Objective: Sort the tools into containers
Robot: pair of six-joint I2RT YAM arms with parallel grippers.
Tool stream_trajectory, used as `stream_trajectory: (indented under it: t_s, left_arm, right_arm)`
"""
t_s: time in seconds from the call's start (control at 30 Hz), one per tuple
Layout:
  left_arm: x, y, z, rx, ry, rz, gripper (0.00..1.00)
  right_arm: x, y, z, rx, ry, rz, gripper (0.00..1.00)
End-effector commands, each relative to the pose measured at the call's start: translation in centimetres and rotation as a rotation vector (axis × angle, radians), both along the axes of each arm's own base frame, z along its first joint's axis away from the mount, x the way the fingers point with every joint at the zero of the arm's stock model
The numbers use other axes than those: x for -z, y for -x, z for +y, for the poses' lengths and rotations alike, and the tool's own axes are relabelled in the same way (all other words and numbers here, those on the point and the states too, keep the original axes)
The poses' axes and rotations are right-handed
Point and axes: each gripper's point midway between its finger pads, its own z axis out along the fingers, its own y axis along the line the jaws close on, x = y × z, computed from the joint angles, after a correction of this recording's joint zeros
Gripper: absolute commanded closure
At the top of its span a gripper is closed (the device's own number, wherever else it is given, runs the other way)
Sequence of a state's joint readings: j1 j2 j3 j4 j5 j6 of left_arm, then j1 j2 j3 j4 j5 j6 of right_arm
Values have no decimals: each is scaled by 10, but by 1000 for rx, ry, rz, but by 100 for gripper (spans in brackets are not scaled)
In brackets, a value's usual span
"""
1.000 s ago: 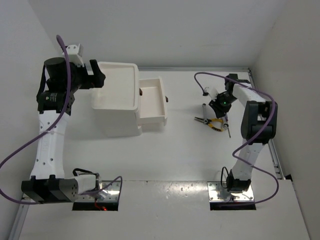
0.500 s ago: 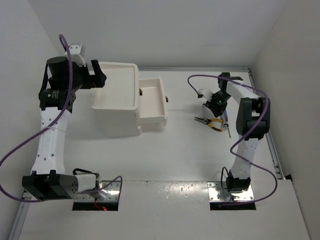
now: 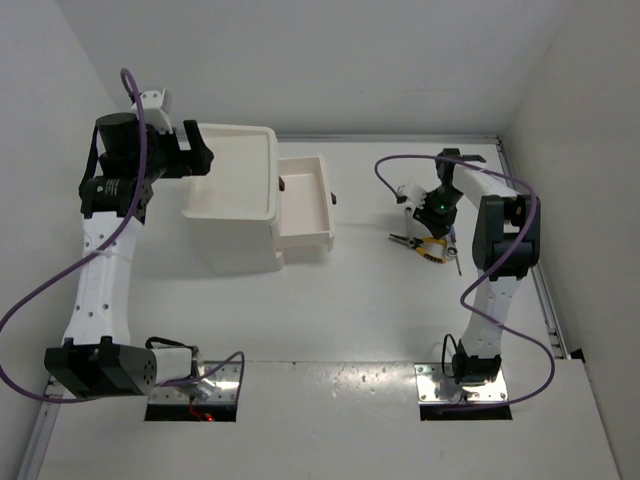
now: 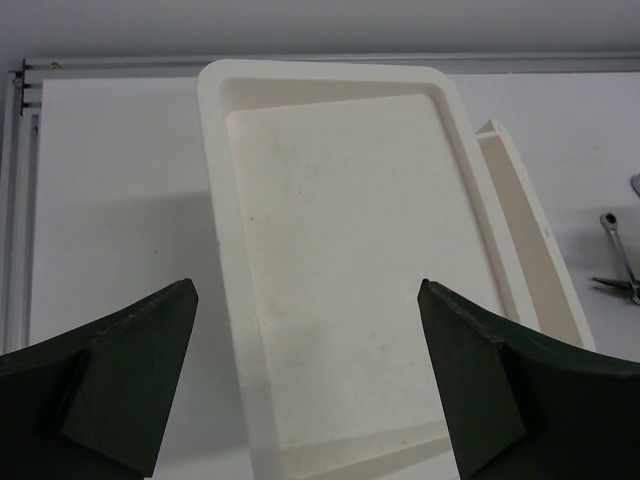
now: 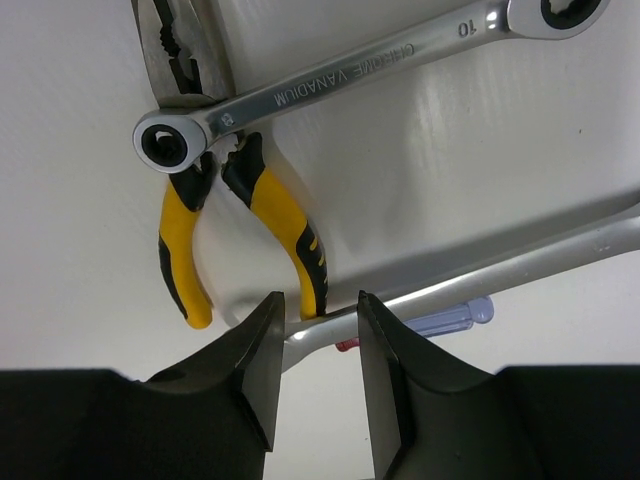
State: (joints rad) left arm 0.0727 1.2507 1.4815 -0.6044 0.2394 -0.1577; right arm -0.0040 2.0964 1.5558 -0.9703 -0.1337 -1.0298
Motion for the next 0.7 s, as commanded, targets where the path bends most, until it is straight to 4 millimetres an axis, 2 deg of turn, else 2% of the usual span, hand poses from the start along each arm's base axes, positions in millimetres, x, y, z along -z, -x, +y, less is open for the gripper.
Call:
stream_trajectory:
  t_s: [0.0, 0.43, 0.5, 0.57, 0.67]
  left_arm:
    - [-6, -2, -1, 2, -2, -22, 1]
    - [1, -4, -1, 2, -1, -4, 1]
    - [1, -4, -1, 2, -1, -4, 1]
    - [1, -4, -1, 2, -1, -4, 1]
    - [5, -4, 1, -7, -3, 6, 1]
  right_arm:
    - [5, 6, 3, -35, 5, 33, 65]
    - [23, 0, 13, -51, 34, 3, 65]
    - [27, -4, 6, -38, 70, -20, 65]
    - [33, 1, 5, -48, 102, -12, 66]
    - [41, 6, 2, -56, 135, -8, 77]
